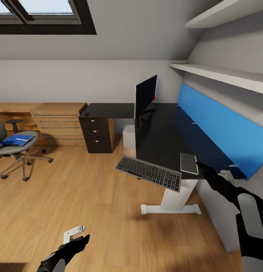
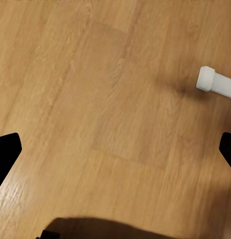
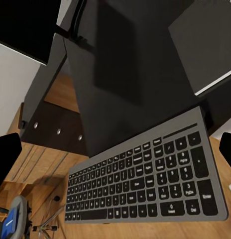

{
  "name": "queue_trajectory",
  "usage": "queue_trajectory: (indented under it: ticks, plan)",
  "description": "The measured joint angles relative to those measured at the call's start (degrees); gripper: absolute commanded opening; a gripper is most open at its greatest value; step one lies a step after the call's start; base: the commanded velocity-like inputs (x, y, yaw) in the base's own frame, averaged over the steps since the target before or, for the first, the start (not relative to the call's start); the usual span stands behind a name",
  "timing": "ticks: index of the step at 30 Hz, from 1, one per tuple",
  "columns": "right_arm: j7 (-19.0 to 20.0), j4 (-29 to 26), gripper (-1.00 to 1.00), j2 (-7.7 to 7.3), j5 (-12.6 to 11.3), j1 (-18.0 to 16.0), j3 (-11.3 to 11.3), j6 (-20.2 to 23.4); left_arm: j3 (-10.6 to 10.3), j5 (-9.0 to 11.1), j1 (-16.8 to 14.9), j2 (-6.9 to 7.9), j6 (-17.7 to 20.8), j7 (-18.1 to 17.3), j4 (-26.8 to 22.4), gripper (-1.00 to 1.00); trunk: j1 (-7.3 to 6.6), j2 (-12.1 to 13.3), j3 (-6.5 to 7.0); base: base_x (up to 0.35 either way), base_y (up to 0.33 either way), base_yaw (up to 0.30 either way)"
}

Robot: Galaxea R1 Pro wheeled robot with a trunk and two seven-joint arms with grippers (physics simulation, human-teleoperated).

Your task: In the bedroom, organize the workspace by keeping the computer under the desk, ensuring the monitor is on the desk, placing the keyboard on the desk next to the monitor, placing the mouse on the desk next to the keyboard, moving the folder from the swivel chair onto the desk next to the mouse, stacking the notebook on top of the folder with the pen on top of the notebook, and positioning the swivel chair next to the desk.

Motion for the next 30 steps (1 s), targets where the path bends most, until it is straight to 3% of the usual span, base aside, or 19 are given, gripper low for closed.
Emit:
queue_trajectory:
  ticks: [12, 19, 30]
  plan:
    - [0.0, 0.0, 1.00, 0.02, 0.0, 0.0, 0.0, -0.1, 0.0, 0.0, 0.0, 0.01, 0.0, 0.0, 0.1, 1.00, 2.64, -4.8, -1.05, 0.000, 0.000, 0.000]
    - [-0.1, -0.3, 1.00, 1.67, 0.2, 0.0, -0.1, -0.1, 0.0, 0.0, 0.0, 0.06, 0.0, 0.0, 0.1, 1.00, 4.18, -7.6, -1.67, 0.000, 0.000, 0.000]
    - [-0.1, -0.3, 1.00, 2.01, 0.2, 0.0, -0.1, -0.1, 0.0, 0.0, 0.0, 0.06, 0.0, 0.1, 0.1, 1.00, 6.59, -12.0, -2.63, 0.000, 0.000, 0.000]
